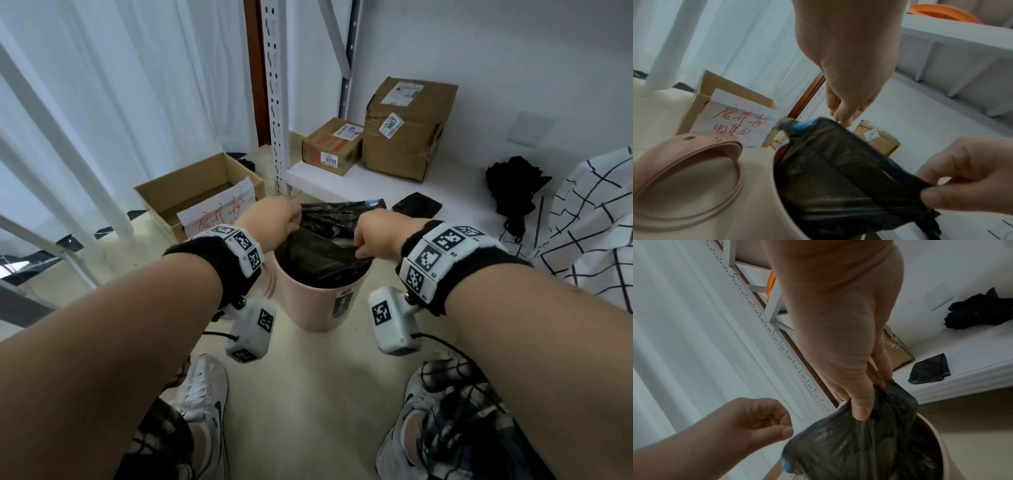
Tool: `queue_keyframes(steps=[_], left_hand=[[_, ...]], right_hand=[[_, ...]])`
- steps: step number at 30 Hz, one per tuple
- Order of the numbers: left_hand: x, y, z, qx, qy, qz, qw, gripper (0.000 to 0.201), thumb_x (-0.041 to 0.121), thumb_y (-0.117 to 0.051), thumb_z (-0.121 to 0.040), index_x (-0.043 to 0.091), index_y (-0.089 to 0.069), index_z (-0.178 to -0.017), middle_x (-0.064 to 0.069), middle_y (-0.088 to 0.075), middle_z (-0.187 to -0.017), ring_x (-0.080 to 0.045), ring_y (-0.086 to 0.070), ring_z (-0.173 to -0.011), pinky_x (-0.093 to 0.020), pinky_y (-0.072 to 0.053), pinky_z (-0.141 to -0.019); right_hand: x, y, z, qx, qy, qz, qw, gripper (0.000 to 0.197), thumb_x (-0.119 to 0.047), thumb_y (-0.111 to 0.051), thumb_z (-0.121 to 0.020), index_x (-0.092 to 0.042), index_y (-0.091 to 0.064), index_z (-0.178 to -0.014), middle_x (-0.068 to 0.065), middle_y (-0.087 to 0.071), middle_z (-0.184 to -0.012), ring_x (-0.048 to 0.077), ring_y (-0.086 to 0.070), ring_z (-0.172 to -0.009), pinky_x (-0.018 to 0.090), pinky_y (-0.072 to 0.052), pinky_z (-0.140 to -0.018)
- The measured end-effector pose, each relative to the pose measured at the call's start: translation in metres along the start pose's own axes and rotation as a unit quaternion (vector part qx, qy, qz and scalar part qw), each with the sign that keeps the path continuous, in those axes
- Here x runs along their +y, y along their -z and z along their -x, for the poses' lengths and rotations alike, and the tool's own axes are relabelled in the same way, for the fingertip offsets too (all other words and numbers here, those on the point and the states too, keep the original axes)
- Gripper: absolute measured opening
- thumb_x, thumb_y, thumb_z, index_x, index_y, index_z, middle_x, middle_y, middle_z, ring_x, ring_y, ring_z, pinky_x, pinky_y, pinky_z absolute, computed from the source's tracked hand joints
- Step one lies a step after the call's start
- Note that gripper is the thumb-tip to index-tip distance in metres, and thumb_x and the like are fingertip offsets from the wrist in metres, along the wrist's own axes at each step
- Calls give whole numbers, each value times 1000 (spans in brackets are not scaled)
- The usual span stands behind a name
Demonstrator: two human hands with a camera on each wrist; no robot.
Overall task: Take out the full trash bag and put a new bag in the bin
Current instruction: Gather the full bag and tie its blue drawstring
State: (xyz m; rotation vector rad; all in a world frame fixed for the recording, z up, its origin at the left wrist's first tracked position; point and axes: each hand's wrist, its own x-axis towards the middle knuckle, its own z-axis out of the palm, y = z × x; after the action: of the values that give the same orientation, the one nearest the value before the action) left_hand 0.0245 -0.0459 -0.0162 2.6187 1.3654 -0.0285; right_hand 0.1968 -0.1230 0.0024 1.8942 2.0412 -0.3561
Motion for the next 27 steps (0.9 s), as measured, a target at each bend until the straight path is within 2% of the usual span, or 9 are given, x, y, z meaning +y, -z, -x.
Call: queue_keyframes(steps=[4,8,10,13,15,18,20,24,27], left_hand=[[-6,17,-9,-29,19,-25,999,21,13,-47,-94,3,-61,-107,-12,-63,-109,-29,-59,-102,-34,-45,-87],[-21,18,-18,-32,83,-35,995,35,27,-39,-100,0,-59,-112,-15,-62,-113,-30,-58,-106,-35,-45,-91],[-29,11,-27,-25,111,-24,993,35,27,-41,-99,1,-59,-114,-16,-61,-118,-31,-57,-110,-35,-44,-91],[-32,-10,-39,-7,177,48,983,40,33,-49,-95,1,-55,-120,-18,-58,-124,-33,-55,-114,-36,-44,-90],[-31,-26,-41,-30,242,92,965,57,42,-58,-89,3,-46,-128,-18,-52,-131,-35,-52,-118,-38,-44,-91],[-42,-41,-49,-63,318,135,936,77,47,-66,-81,7,-31,-137,-20,-45,-135,-37,-47,-123,-43,-42,-99],[-52,-42,-52,-95,329,142,929,79,44,-71,-78,5,-34,-135,-19,-51,-128,-35,-52,-116,-40,-45,-95],[-69,-36,-59,-119,251,147,949,34,29,-65,-87,-1,-64,-101,-14,-64,-96,-27,-58,-89,-34,-44,-75],[-72,-26,-60,9,206,169,964,21,25,-58,-91,6,-57,-83,-13,-59,-85,-28,-56,-84,-36,-42,-74]], right_hand=[[-1,16,-8,61,-3,-93,994,45,-44,-42,-97,-7,-61,-82,4,-53,-69,21,-50,-69,29,-35,-67],[7,18,-23,174,-29,-141,974,42,-47,-41,-96,-11,-62,-95,6,-63,-90,26,-59,-90,31,-40,-71],[13,12,-34,188,-70,-141,969,35,-44,-48,-94,-14,-56,-112,8,-60,-111,28,-55,-105,36,-46,-82],[21,-2,-54,166,-181,-185,952,50,-41,-55,-90,-16,-41,-131,13,-38,-135,34,-39,-124,47,-42,-99],[23,-11,-68,138,-238,-223,935,55,-39,-57,-88,-16,-37,-134,14,-29,-139,38,-34,-127,49,-38,-100],[28,-15,-85,79,-253,-241,934,61,-38,-59,-86,-15,-34,-137,18,-20,-146,43,-44,-122,48,-40,-100],[34,-17,-89,48,-255,-251,933,63,-34,-61,-86,-14,-32,-138,22,-13,-150,41,-50,-118,44,-42,-96],[48,-32,-94,52,-220,-219,949,38,-15,-56,-88,-6,-51,-125,16,-54,-130,34,-57,-113,36,-47,-90],[42,-18,-94,147,-172,-227,947,29,-3,-49,-88,-4,-66,-111,15,-64,-117,32,-59,-110,35,-48,-95]])
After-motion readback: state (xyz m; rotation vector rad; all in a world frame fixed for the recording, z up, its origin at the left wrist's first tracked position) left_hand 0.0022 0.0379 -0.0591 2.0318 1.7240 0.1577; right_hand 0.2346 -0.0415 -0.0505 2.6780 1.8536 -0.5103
